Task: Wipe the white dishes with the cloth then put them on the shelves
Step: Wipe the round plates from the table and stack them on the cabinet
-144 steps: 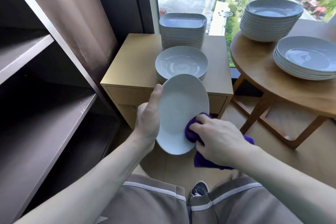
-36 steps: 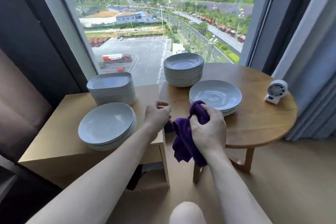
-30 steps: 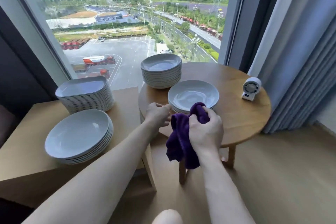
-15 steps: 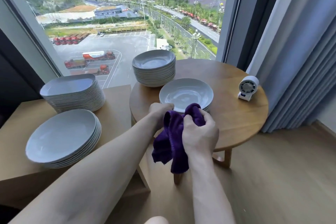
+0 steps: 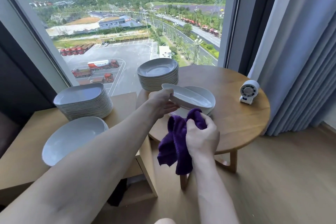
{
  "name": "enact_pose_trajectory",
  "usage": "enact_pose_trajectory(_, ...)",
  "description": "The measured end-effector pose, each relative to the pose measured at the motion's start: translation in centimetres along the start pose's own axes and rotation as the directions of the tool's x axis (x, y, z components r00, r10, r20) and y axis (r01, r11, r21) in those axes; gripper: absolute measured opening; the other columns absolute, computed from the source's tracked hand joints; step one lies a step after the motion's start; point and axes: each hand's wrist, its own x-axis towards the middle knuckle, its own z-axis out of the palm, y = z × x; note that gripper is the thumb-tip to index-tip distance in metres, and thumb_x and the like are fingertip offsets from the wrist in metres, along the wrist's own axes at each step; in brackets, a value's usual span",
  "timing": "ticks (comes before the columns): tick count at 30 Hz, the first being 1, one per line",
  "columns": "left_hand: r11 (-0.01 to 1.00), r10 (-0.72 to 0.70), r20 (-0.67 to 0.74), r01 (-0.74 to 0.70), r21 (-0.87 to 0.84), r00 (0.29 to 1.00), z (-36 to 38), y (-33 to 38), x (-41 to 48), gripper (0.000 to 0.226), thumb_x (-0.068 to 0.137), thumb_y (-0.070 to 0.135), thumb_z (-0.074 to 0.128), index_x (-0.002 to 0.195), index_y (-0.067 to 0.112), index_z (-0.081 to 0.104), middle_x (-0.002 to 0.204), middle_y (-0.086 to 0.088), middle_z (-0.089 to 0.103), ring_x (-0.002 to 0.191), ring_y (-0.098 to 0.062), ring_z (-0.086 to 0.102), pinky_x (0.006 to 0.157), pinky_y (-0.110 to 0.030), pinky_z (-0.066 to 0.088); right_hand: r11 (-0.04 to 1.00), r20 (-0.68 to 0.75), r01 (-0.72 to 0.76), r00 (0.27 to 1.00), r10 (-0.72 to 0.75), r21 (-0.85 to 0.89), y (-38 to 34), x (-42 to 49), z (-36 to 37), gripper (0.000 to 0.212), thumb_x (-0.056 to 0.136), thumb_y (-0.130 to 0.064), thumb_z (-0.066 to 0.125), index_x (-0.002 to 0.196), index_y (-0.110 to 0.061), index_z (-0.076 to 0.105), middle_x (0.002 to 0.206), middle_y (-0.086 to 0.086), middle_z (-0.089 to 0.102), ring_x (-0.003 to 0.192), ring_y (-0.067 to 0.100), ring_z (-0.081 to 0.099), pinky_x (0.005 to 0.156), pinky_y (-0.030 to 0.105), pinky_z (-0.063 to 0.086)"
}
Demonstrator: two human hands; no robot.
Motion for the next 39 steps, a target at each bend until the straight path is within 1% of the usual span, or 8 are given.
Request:
enact_pose_trajectory(9,0.979,-0.006,0.017,0.01,-0.203,1.0,-6.1,-2.0,-1.8,0.01,0.092,0.002,0.058,0.092,0.011,0.063,0.08,-0.008,0.062,0.08,-0.021,0.058,0.068,-0.032,0.059,0.992,0.027,0.126,0.992,-0.125,-0.017,0.0,-1.2,0.3,0.029,0.086,-0.026,0.07,0.115,-0.026,0.072,0.112,-0.004,0.068,0.101,0.011,0.064,0.093,0.026,0.051)
enact_pose_trajectory(15,0.907,-0.088,-0.012,0.075,-0.415,0.996,-14.2,-5.5,-6.6,0.025,0.084,0.007,0.041,0.103,0.006,0.058,0.105,-0.019,0.062,0.094,-0.037,0.06,0.089,-0.051,0.056,0.977,0.229,0.206,0.955,-0.19,-0.049,0.1,-3.3,1.8,0.029,0.085,-0.021,0.072,0.113,-0.027,0.073,0.112,-0.009,0.07,0.105,0.009,0.064,0.099,0.033,0.051)
enact_pose_trajectory(18,0.849,-0.057,0.021,0.06,-0.525,0.998,-18.2,-7.8,-9.6,0.052,0.076,0.01,0.038,0.12,0.006,0.065,0.121,-0.027,0.071,0.11,-0.047,0.065,0.101,-0.064,0.051,0.941,0.371,0.324,0.89,-0.267,-0.1,0.3,-5.7,2.7,0.03,0.084,-0.02,0.072,0.112,-0.031,0.072,0.109,-0.014,0.068,0.103,0.003,0.063,0.098,0.031,0.051)
enact_pose_trajectory(22,0.798,-0.031,-0.029,0.007,-0.603,0.999,-23.0,-11.1,-13.4,0.045,0.082,0.014,0.044,0.119,0.009,0.07,0.117,-0.024,0.075,0.092,-0.042,0.076,0.081,-0.052,0.063,0.845,0.582,0.517,0.732,-0.354,-0.135,1.3,-10.0,4.3,0.035,0.084,-0.023,0.073,0.118,-0.03,0.07,0.115,-0.016,0.062,0.105,0.002,0.06,0.096,0.026,0.049)
enact_pose_trajectory(26,0.811,0.033,-0.019,-0.038,-0.584,0.999,-27.1,-13.5,-16.8,0.046,0.102,0.037,0.045,0.133,0.012,0.069,0.13,-0.021,0.071,0.112,-0.041,0.072,0.084,-0.049,0.062,0.756,0.744,0.644,0.562,-0.361,-0.12,2.8,-14.5,5.5,0.045,0.081,-0.035,0.065,0.125,-0.032,0.065,0.121,-0.019,0.053,0.109,-0.008,0.052,0.093,0.007,0.04)
enact_pose_trajectory(31,0.823,0.088,-0.057,-0.104,-0.558,0.995,-30.6,-15.3,-20.7,0.048,0.106,0.044,0.043,0.129,0.015,0.074,0.132,-0.018,0.07,0.116,-0.038,0.071,0.084,-0.045,0.062,0.64,0.87,0.755,0.403,-0.283,-0.142,4.5,-19.7,6.5,0.068,0.083,-0.06,0.056,0.145,-0.034,0.045,0.145,-0.016,0.032,0.13,0.008,0.04,0.112,0.029,0.039)
enact_pose_trajectory(35,0.824,0.07,-0.122,-0.127,-0.553,0.99,-31.8,-16.4,-22.9,0.049,0.107,0.047,0.043,0.138,0.016,0.064,0.128,-0.017,0.073,0.113,-0.037,0.072,0.083,-0.046,0.062,0.4,0.905,0.872,0.38,-0.192,-0.281,6.0,-22.9,6.7,0.088,0.078,-0.08,0.049,0.153,-0.046,0.018,0.16,-0.009,0.014,0.133,0.025,0.037,0.107,0.047,0.043)
enact_pose_trajectory(39,0.829,0.065,-0.119,-0.12,-0.546,0.991,-32.0,-17.6,-23.8,0.046,0.107,0.047,0.044,0.13,0.015,0.069,0.123,-0.015,0.075,0.109,-0.034,0.074,0.082,-0.045,0.064,0.39,0.915,0.871,0.376,-0.143,-0.297,7.2,-23.7,6.7,0.085,0.082,-0.062,0.061,0.153,-0.046,0.018,0.16,-0.009,0.007,0.124,0.029,0.048,0.099,0.043,0.05)
